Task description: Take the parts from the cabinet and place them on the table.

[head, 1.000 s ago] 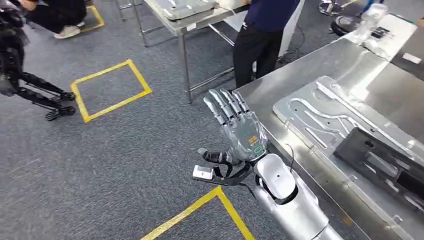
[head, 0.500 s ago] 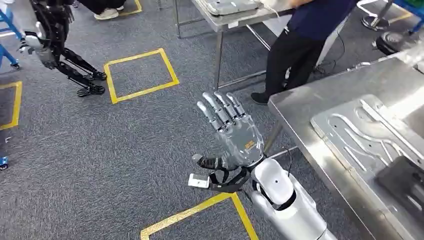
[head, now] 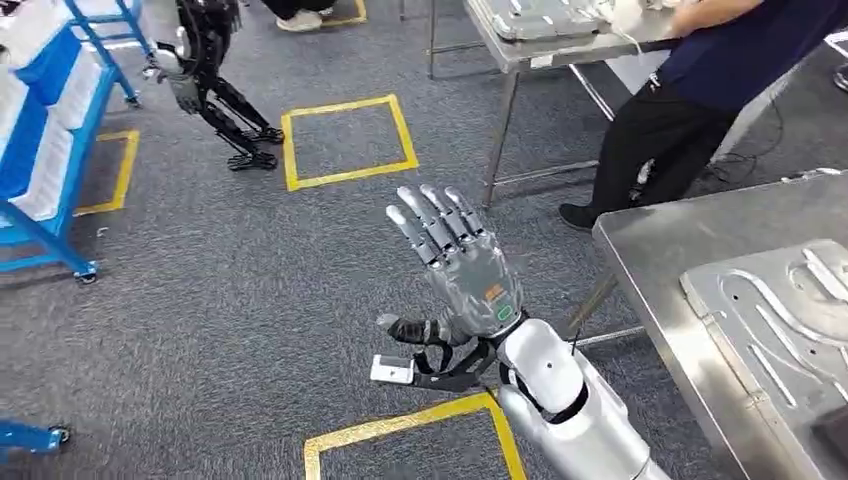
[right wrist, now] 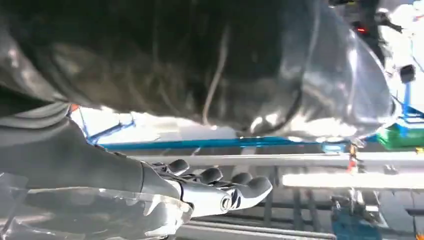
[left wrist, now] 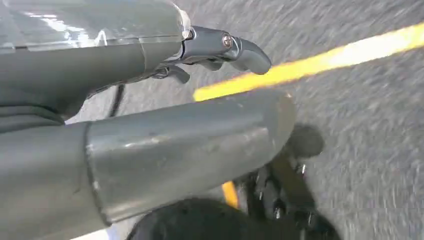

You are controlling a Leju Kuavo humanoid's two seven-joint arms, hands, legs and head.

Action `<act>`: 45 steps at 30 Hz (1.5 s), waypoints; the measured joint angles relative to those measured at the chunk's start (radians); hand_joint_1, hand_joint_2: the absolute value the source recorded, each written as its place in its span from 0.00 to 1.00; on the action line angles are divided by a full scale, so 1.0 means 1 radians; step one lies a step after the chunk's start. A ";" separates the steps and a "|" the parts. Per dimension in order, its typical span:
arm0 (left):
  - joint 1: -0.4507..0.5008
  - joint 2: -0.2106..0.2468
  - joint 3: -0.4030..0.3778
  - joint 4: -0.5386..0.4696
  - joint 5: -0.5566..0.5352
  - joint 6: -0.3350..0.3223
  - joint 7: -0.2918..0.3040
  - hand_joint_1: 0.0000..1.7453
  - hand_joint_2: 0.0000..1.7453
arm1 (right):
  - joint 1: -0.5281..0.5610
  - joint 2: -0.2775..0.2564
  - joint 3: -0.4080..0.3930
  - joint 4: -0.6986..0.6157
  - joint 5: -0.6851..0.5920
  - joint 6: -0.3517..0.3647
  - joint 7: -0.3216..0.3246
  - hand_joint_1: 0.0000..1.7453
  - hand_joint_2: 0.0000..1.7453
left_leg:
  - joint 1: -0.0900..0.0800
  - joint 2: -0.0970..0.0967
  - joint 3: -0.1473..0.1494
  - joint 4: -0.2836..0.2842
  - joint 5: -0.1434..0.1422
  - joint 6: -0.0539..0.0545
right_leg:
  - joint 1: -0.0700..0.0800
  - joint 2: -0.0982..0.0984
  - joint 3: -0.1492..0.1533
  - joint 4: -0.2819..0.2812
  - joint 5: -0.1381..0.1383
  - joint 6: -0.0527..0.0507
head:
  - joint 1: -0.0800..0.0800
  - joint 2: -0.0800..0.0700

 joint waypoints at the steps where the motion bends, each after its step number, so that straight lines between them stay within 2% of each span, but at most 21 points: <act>1: -0.003 -0.001 0.003 0.000 0.004 0.000 0.009 0.00 0.00 | -0.002 0.008 0.003 0.003 0.000 -0.001 0.004 0.00 0.00 | 0.001 0.026 -0.035 0.070 -0.040 -0.005 | 0.003 -0.018 0.001 0.000 0.000 -0.001 | 0.000 0.000; 4: -0.006 -0.003 0.011 0.000 0.002 0.000 0.014 0.00 0.00 | 0.004 0.019 0.006 0.009 -0.008 -0.003 0.006 0.00 0.00 | 0.008 0.045 -0.115 0.235 -0.101 -0.017 | 0.006 -0.070 -0.001 0.005 -0.006 0.000 | 0.000 0.000; 6: -0.001 -0.003 0.012 -0.006 -0.002 0.006 0.003 0.00 0.00 | 0.005 0.025 0.011 0.009 -0.002 0.012 0.009 0.00 0.00 | 0.012 0.053 -0.064 0.150 -0.043 -0.024 | 0.004 -0.098 -0.002 0.013 -0.014 0.004 | 0.000 0.000; 8: -0.002 -0.001 0.019 -0.010 0.007 0.008 0.003 0.00 0.00 | 0.005 0.033 0.015 0.008 0.011 0.019 0.019 0.00 0.00 | 0.014 0.088 0.035 -0.022 0.025 -0.025 | 0.001 -0.119 -0.002 0.027 -0.026 0.013 | 0.000 0.000; 9: -0.005 -0.002 0.022 -0.011 0.007 0.005 0.003 0.00 0.00 | 0.005 0.034 0.017 0.008 0.016 0.016 0.019 0.00 0.00 | 0.002 0.112 0.050 -0.043 0.005 -0.015 | 0.009 -0.128 -0.004 0.032 -0.032 0.022 | 0.000 0.000; 13: 0.006 -0.001 0.024 -0.014 -0.016 -0.002 -0.002 0.00 0.00 | 0.012 0.035 0.026 0.005 0.024 0.011 0.016 0.00 0.00 | 0.001 0.073 0.041 -0.051 0.016 0.017 | 0.010 -0.154 0.002 0.032 -0.035 0.038 | 0.000 0.000; 16: 0.002 -0.001 0.026 -0.015 -0.005 -0.004 -0.023 0.00 0.00 | 0.012 0.036 0.028 0.006 0.029 0.002 0.019 0.00 0.00 | 0.006 0.051 0.042 -0.058 0.025 0.035 | -0.002 -0.055 -0.049 0.149 -0.118 0.049 | 0.001 0.000; 19: 0.001 -0.002 0.025 -0.015 -0.024 -0.013 -0.033 0.00 0.00 | 0.037 0.008 0.023 0.008 0.012 -0.040 0.014 0.00 0.00 | 0.002 0.015 0.040 -0.058 0.026 0.037 | -0.002 -0.040 -0.145 0.338 -0.181 0.050 | 0.001 0.000; 21: 0.007 -0.002 0.025 -0.015 -0.029 -0.011 -0.032 0.00 0.00 | 0.055 -0.006 0.015 0.002 -0.002 -0.047 0.009 0.00 0.00 | 0.001 -0.007 0.040 -0.055 0.026 0.037 | -0.002 -0.037 -0.142 0.311 -0.144 0.047 | 0.001 0.000; 23: 0.007 -0.002 0.025 -0.015 -0.025 0.004 -0.036 0.00 0.00 | 0.074 -0.020 0.006 -0.027 -0.002 -0.046 0.006 0.00 0.00 | 0.000 -0.034 0.041 -0.050 0.025 0.036 | -0.001 -0.019 -0.070 0.149 -0.039 0.034 | 0.000 0.000; 25: 0.003 -0.006 0.030 -0.015 0.010 0.010 -0.040 0.00 0.00 | 0.097 -0.042 -0.008 -0.059 0.010 -0.049 0.009 0.00 0.00 | -0.001 -0.054 0.033 -0.044 0.024 0.029 | -0.002 0.052 -0.029 0.051 -0.021 0.025 | 0.000 0.000; 29: 0.013 -0.011 0.044 -0.017 0.013 0.004 -0.020 0.00 0.00 | 0.133 -0.072 -0.038 -0.095 0.014 -0.080 0.018 0.00 0.00 | 0.005 -0.093 0.024 -0.056 0.033 0.000 | -0.004 0.012 -0.021 0.030 -0.015 0.016 | 0.001 0.000; 31: 0.016 -0.013 0.044 -0.019 0.005 0.003 -0.004 0.00 0.00 | 0.152 -0.086 -0.052 -0.110 0.015 -0.099 0.018 0.00 0.00 | 0.001 0.002 -0.004 0.016 -0.018 0.003 | -0.003 -0.015 -0.008 0.014 -0.008 0.008 | -0.001 0.000; 33: 0.012 -0.014 0.044 -0.019 0.002 0.003 0.003 0.00 0.00 | 0.171 -0.106 -0.060 -0.117 0.015 -0.104 0.018 0.00 0.00 | 0.003 0.036 -0.073 0.163 -0.092 -0.003 | 0.003 -0.047 -0.007 0.015 -0.010 0.002 | 0.000 0.000; 35: 0.012 -0.018 0.045 -0.019 0.005 0.010 0.000 0.00 0.00 | 0.201 -0.131 -0.074 -0.131 0.015 -0.116 0.018 0.00 0.00 | 0.008 0.045 -0.112 0.249 -0.113 -0.009 | 0.005 -0.079 -0.008 0.017 -0.014 0.003 | 0.000 0.000; 36: 0.013 -0.019 0.046 -0.020 0.008 0.015 -0.002 0.00 0.00 | 0.216 -0.146 -0.082 -0.143 0.015 -0.122 0.018 0.00 0.00 | 0.009 0.049 -0.097 0.226 -0.093 -0.011 | 0.005 -0.094 -0.008 0.019 -0.017 0.005 | 0.000 0.000; 38: 0.016 -0.018 0.053 -0.026 0.010 0.021 0.003 0.00 0.00 | 0.236 -0.180 -0.104 -0.166 0.005 -0.131 0.019 0.00 0.00 | 0.011 0.067 -0.004 0.064 -0.014 -0.011 | 0.003 -0.118 -0.006 0.026 -0.025 0.012 | 0.000 0.000; 39: 0.017 -0.018 0.054 -0.027 0.004 0.019 0.007 0.00 0.00 | 0.241 -0.192 -0.118 -0.175 -0.002 -0.133 0.017 0.00 0.00 | 0.010 0.101 0.048 -0.025 0.012 -0.008 | 0.003 -0.127 -0.004 0.032 -0.030 0.018 | 0.000 0.000; 40: 0.016 -0.018 0.054 -0.028 -0.001 0.018 0.010 0.00 0.00 | 0.247 -0.202 -0.129 -0.182 -0.009 -0.134 0.013 0.00 0.00 | -0.001 0.129 0.056 -0.041 -0.009 -0.001 | 0.010 -0.135 -0.006 0.034 -0.034 0.024 | 0.000 0.000; 44: 0.020 -0.016 0.063 -0.030 0.013 0.013 -0.004 0.00 0.00 | 0.262 -0.245 -0.168 -0.207 -0.021 -0.136 -0.001 0.00 0.00 | -0.005 0.085 0.050 -0.050 0.006 0.022 | 0.010 -0.165 0.001 0.035 -0.035 0.045 | 0.000 0.000; 45: 0.020 -0.016 0.065 -0.030 0.016 0.013 -0.008 0.00 0.00 | 0.263 -0.254 -0.176 -0.213 -0.025 -0.137 -0.003 0.00 0.00 | 0.003 0.076 0.056 -0.059 0.013 0.032 | 0.001 -0.131 0.001 0.043 -0.048 0.048 | 0.000 0.000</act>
